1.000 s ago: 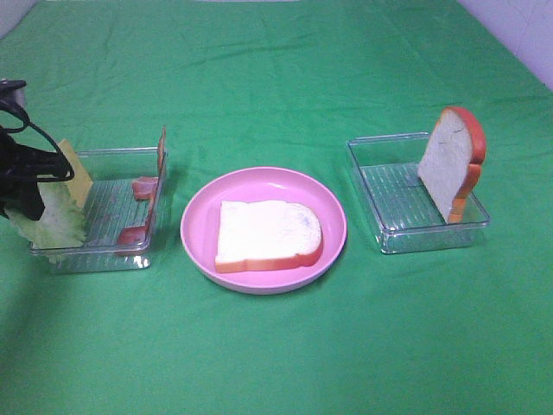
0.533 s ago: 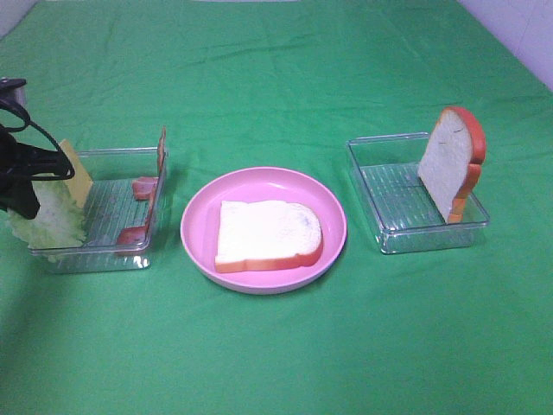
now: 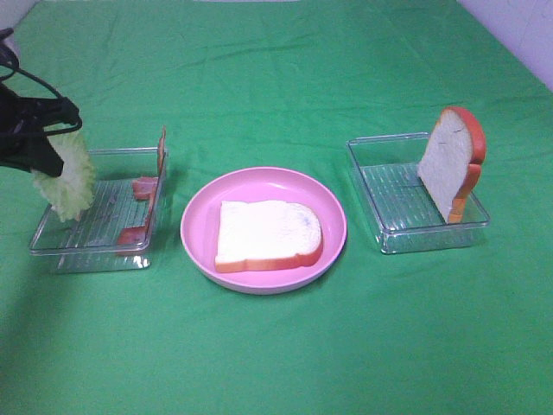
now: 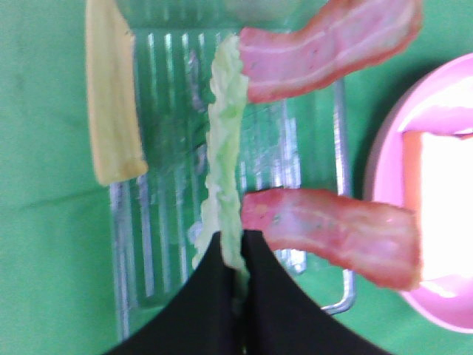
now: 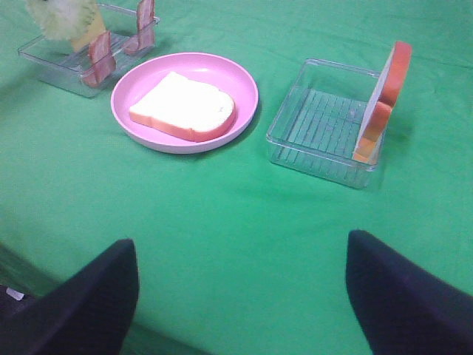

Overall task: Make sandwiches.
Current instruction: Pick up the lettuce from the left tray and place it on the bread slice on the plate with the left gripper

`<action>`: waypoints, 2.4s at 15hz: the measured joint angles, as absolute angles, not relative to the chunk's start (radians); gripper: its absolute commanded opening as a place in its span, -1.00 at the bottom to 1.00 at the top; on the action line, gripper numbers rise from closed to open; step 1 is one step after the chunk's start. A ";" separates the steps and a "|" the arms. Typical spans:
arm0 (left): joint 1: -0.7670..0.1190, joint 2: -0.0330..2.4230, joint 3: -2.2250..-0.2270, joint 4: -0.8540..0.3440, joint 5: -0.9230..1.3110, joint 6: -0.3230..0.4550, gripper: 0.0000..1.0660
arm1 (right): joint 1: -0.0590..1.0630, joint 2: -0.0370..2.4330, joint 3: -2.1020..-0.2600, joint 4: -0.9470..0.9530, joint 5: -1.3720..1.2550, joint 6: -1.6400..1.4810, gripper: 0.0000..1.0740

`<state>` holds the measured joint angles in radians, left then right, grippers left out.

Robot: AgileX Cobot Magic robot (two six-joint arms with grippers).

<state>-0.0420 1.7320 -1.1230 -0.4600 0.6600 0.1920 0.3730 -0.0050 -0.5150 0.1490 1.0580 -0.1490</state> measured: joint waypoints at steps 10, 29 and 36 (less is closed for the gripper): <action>-0.090 1.692 -1.123 -1.319 0.708 0.785 -1.00 | 0.373 -0.005 -0.515 0.149 1.058 -0.149 0.39; -0.431 2.069 -1.180 -1.499 0.624 1.057 -1.00 | 0.373 -0.005 -0.515 0.149 1.058 -0.149 0.39; -0.431 2.069 -1.210 -1.615 0.701 1.021 -1.00 | 0.373 -0.005 -0.515 0.149 1.058 -0.149 0.39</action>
<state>-0.4310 2.0690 -1.2100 -1.6150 0.7010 1.0210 0.3730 -0.0050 -0.5150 0.1490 1.0580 -0.1490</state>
